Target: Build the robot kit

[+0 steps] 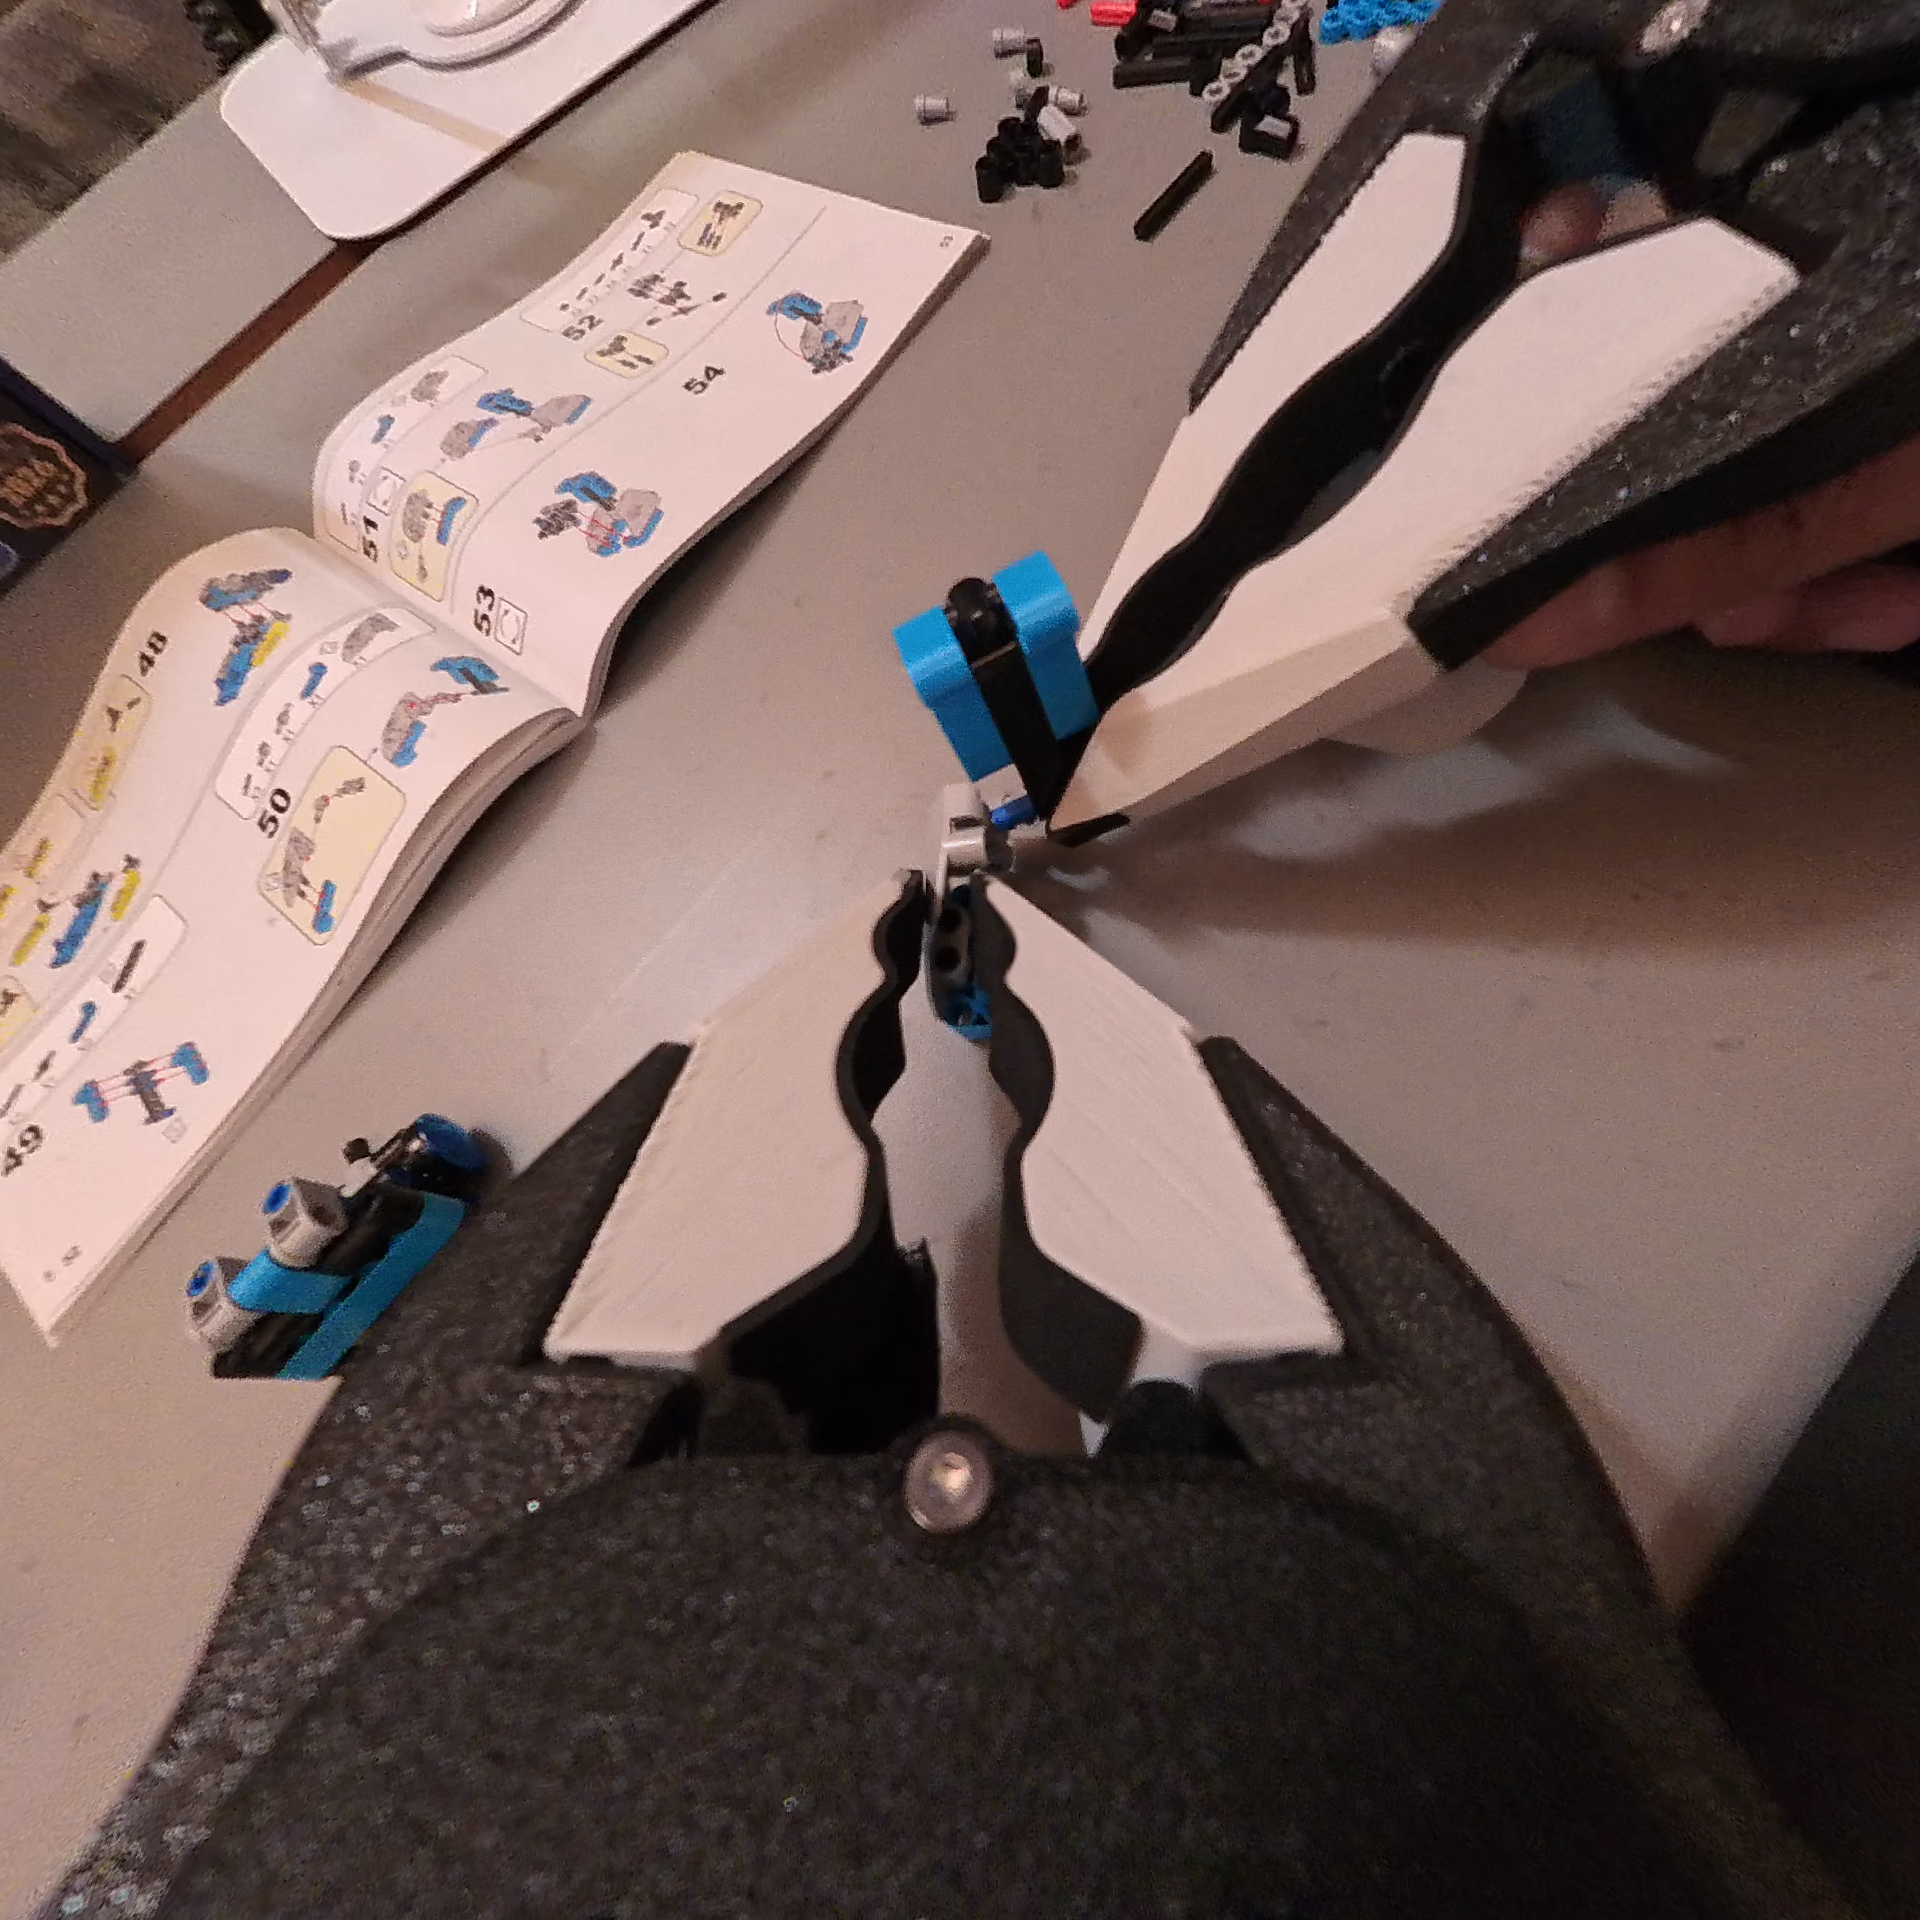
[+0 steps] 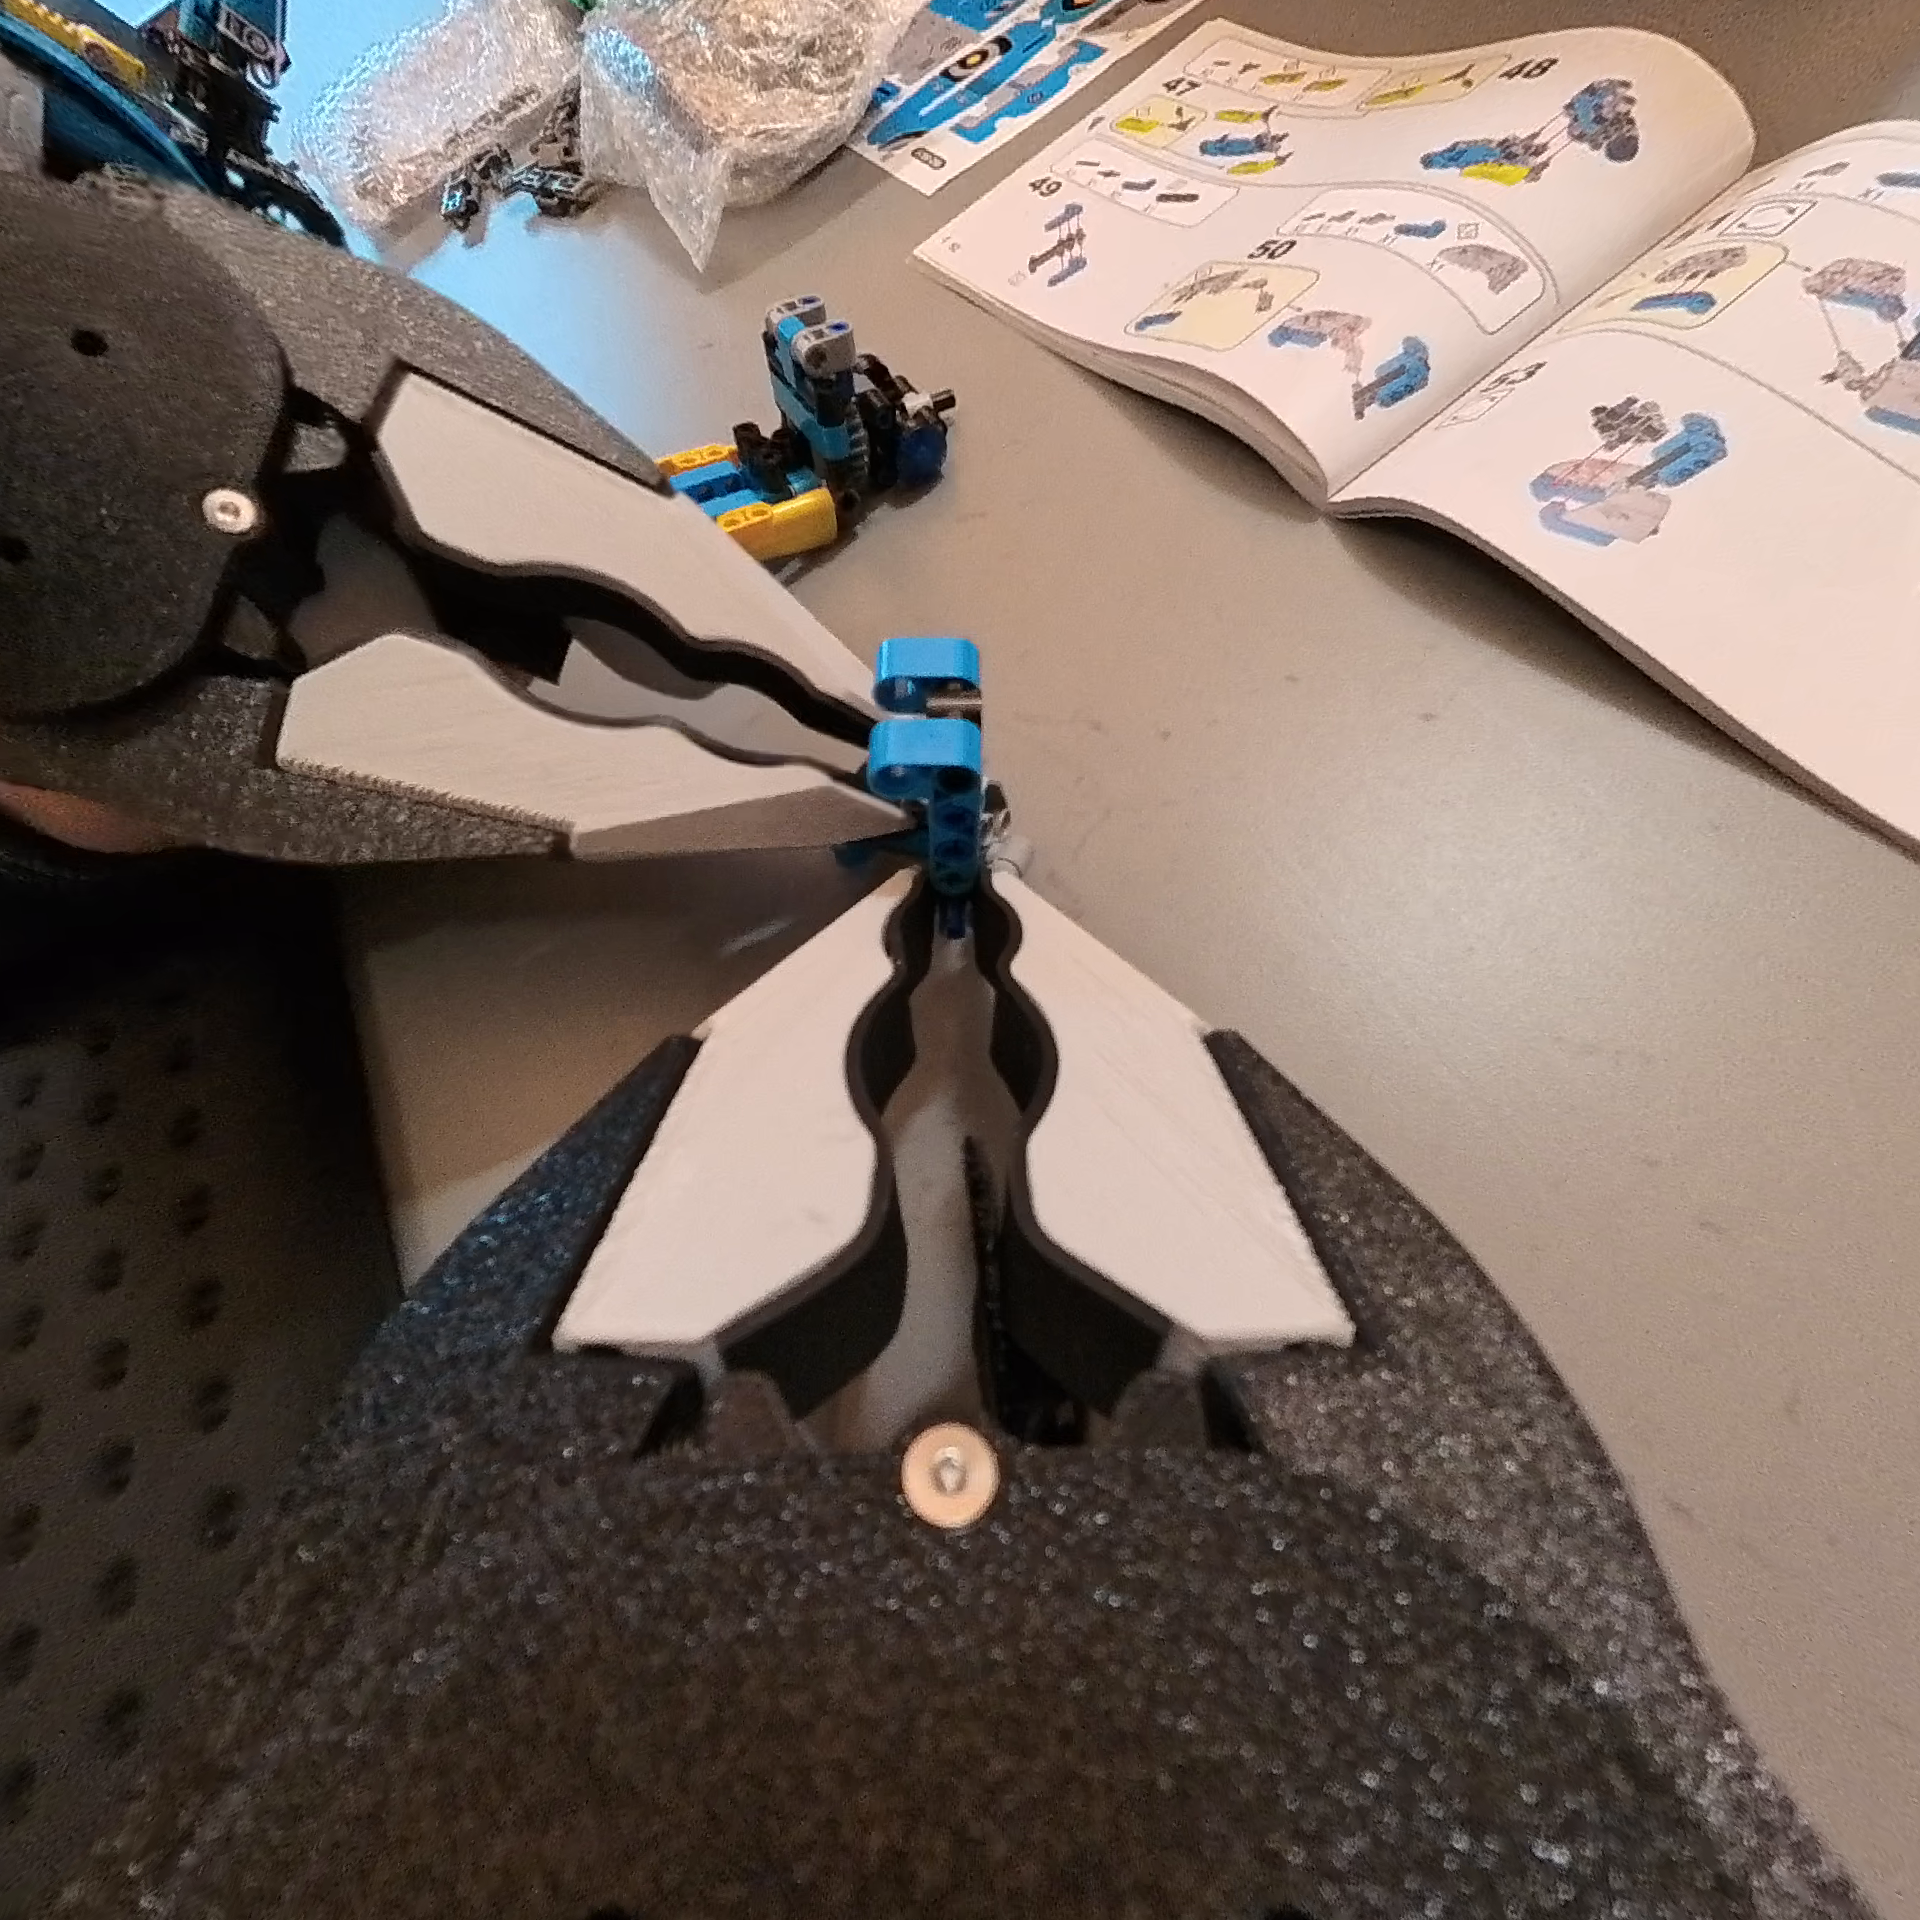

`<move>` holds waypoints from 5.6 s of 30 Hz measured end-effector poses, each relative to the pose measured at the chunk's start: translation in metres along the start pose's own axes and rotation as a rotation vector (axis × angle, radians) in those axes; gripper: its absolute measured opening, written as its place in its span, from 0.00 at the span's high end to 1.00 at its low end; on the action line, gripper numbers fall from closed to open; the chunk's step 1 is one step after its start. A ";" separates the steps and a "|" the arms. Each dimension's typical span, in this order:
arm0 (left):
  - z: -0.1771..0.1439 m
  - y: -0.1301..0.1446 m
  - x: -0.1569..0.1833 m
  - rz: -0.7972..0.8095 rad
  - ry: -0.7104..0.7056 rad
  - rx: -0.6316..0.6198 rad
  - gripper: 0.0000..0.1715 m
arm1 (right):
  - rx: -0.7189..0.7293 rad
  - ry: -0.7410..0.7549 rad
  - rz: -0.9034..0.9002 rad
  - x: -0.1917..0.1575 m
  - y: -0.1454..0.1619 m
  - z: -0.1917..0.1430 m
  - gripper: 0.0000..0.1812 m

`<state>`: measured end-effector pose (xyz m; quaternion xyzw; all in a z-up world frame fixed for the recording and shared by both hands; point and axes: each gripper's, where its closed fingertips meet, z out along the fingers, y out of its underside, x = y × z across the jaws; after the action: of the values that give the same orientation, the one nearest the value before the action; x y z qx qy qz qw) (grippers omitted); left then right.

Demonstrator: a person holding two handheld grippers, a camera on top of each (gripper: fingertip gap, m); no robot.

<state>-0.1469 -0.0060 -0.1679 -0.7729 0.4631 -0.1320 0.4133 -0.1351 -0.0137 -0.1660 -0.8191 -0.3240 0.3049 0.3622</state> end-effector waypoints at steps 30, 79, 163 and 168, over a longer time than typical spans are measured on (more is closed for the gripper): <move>0.005 -0.011 0.000 0.187 -0.158 -0.010 1.00 | 0.036 -0.011 0.150 0.001 -0.008 -0.001 0.97; -0.015 -0.002 -0.035 -0.173 -0.057 0.073 0.99 | 0.190 0.018 0.084 0.020 -0.032 -0.042 0.90; -0.013 0.011 -0.049 -0.266 -0.089 0.034 0.90 | 0.170 0.844 0.396 0.179 0.168 -0.376 0.77; -0.019 0.008 -0.057 -0.291 -0.112 0.081 0.90 | 0.087 0.889 0.365 0.206 0.182 -0.378 0.81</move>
<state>-0.1940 0.0292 -0.1521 -0.8206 0.3167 -0.1660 0.4458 0.3232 -0.1039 -0.1562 -0.8978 0.0244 -0.0029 0.4398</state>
